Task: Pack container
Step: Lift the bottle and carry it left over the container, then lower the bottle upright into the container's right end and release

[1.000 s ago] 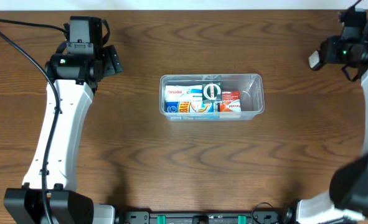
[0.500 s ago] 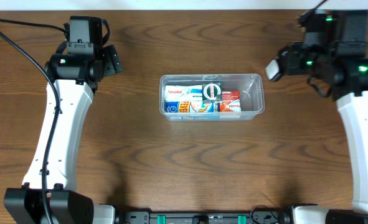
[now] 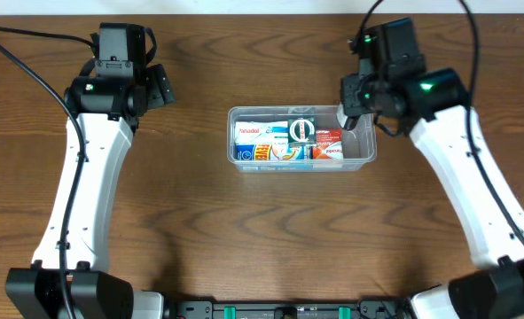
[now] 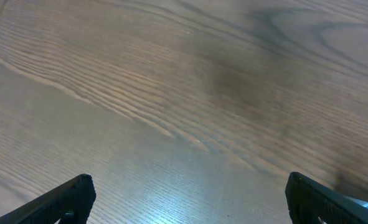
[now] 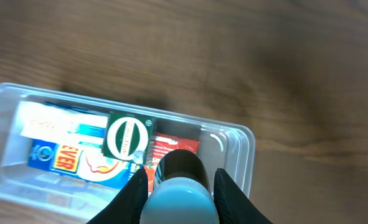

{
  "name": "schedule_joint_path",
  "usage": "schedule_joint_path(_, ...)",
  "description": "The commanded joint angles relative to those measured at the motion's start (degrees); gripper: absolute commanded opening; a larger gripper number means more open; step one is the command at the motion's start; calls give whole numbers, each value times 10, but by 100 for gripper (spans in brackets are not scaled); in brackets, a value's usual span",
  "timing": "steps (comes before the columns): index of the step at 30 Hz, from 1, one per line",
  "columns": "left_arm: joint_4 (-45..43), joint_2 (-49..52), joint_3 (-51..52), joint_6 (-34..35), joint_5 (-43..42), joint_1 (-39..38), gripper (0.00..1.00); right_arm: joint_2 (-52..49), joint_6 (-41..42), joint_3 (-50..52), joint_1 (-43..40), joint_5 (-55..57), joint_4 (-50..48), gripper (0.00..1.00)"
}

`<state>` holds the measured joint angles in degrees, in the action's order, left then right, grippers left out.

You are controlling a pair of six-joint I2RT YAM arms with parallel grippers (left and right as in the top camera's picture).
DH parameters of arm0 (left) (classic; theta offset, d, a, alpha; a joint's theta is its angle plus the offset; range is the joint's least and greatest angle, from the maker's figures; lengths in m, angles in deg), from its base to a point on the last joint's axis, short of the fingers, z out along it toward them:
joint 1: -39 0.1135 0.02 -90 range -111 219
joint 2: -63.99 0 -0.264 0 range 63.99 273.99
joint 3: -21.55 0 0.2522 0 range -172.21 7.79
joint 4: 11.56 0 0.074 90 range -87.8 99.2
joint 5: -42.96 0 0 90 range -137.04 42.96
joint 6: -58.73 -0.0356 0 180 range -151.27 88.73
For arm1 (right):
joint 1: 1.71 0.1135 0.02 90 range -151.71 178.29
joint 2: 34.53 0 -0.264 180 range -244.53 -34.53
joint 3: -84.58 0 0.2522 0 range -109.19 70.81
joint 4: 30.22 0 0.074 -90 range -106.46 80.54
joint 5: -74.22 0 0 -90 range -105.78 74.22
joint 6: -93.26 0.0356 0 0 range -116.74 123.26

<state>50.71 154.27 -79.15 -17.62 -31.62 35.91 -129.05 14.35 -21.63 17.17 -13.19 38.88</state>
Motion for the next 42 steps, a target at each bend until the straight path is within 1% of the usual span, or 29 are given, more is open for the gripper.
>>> schedule_joint_path(1, 1, -1, -6, 0, 7, 2, 98, -24, 46, -4, 7, 34, 3, 15)
schedule_joint_path(8, 1, -1, -6, 0, 7, 2, 98, -65, 84, -4, 7, 41, 21, 15)
schedule_joint_path(12, 1, -1, -6, 0, 7, 2, 98, -78, 111, -4, 7, 86, 43, 16)
schedule_joint_path(20, 1, -1, -6, 0, 7, 2, 98, -94, 112, 7, 7, 90, 41, 16)
schedule_joint_path(35, 1, -1, -6, 0, 7, 2, 98, -98, 112, 115, 6, 92, -68, 17)
schedule_joint_path(37, 1, -1, -6, 0, 7, 2, 98, -98, 112, 127, 6, 92, -81, 18)
schedule_joint_path(42, 1, -1, -6, 0, 7, 2, 98, -97, 111, 131, 6, 92, -87, 29)
